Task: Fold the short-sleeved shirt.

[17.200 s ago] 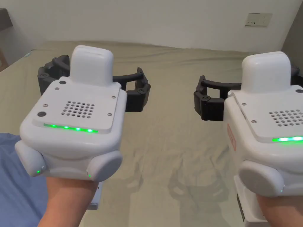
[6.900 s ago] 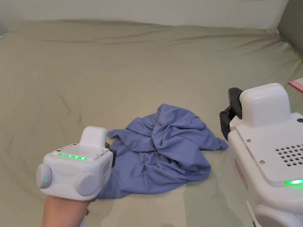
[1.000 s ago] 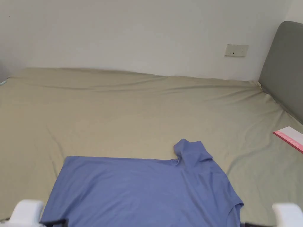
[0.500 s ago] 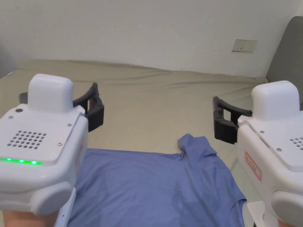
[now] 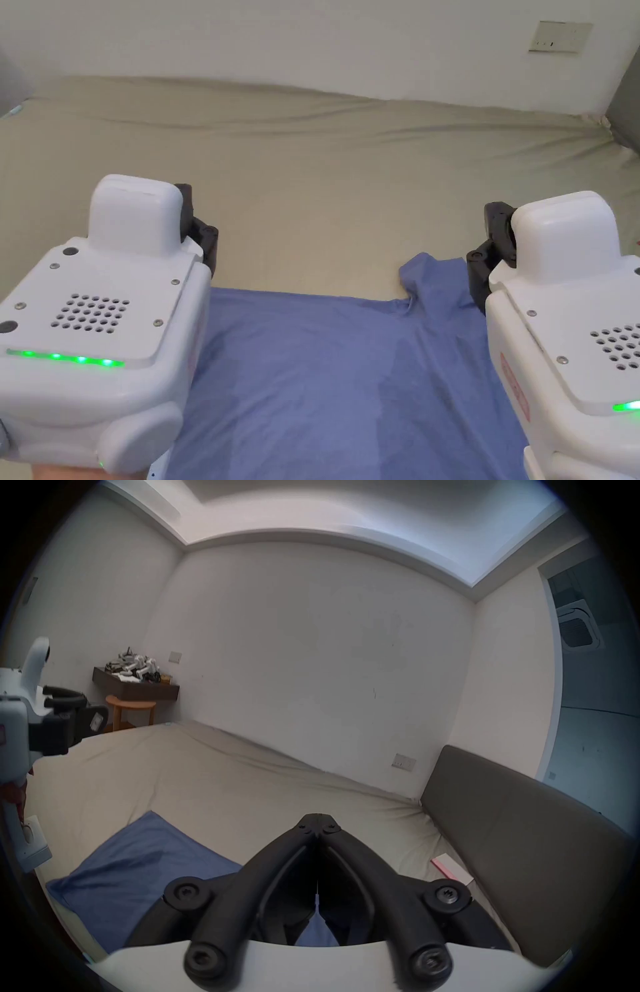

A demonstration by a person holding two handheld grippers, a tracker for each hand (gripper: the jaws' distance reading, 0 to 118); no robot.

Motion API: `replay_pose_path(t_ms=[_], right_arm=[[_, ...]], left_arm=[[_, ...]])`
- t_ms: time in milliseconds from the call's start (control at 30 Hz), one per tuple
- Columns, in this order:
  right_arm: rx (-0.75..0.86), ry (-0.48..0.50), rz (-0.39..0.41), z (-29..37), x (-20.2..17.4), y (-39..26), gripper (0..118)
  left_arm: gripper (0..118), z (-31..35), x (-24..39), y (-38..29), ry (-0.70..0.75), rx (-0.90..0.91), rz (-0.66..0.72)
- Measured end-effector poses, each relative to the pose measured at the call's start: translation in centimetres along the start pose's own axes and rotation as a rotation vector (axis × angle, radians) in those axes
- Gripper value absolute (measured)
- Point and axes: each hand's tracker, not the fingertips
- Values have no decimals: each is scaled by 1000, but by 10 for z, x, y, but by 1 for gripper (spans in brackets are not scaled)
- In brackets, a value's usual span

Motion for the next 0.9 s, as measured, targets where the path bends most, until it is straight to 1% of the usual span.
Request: replay_pose_path(t_ms=[100,200,233,300,367,400,433,467,500,533,600,700,733,767,800,833,867,900], right_arm=[[-74,10,-3,-24,1,-23,2],[-158,8,-4,-49,8,-48,2],[-187,6,-6,-57,10,-57,2],[-232,-6,-3,-73,17,-71,2],[-271,-13,-3,-87,26,-84,2],[-286,-18,-5,-92,30,-89,2],[-303,-23,-9,-98,34,-94,2],[-320,-27,-11,-104,38,-99,2],[-332,-31,-13,-106,41,-102,2],[-344,-36,-17,-109,45,-107,2],[-374,-44,-25,-115,53,-114,2],[-402,-65,-34,-118,64,-123,2],[-411,-71,-33,-119,67,-125,2],[-417,-77,-35,-119,70,-127,2],[-421,-79,-38,-119,72,-128,2],[-427,-81,-44,-121,76,-129,2],[-434,-79,-53,-122,79,-130,2],[-438,-77,-60,-123,81,-131,2]], left_arm=[[0,-52,-17,-56,5,-213,-1],[0,-103,-42,-123,-30,-458,50],[0,-118,-50,-142,-51,-515,59],[0,-148,-61,-165,-16,-587,18],[0,-180,-71,-180,10,-626,27],[10,-196,-75,-183,13,-647,42],[36,-215,-80,-186,25,-664,64],[83,-231,-85,-190,18,-696,83],[104,-244,-87,-193,21,-717,94],[111,-259,-90,-195,38,-694,84],[110,-280,-94,-199,70,-707,53],[110,-305,-96,-207,70,-725,54],[106,-304,-92,-208,85,-752,49],[92,-306,-92,-212,95,-767,47],[84,-307,-90,-214,91,-766,51],[76,-304,-86,-217,23,-767,88],[62,-296,-82,-213,40,-726,75],[43,-293,-77,-210,23,-720,41]])
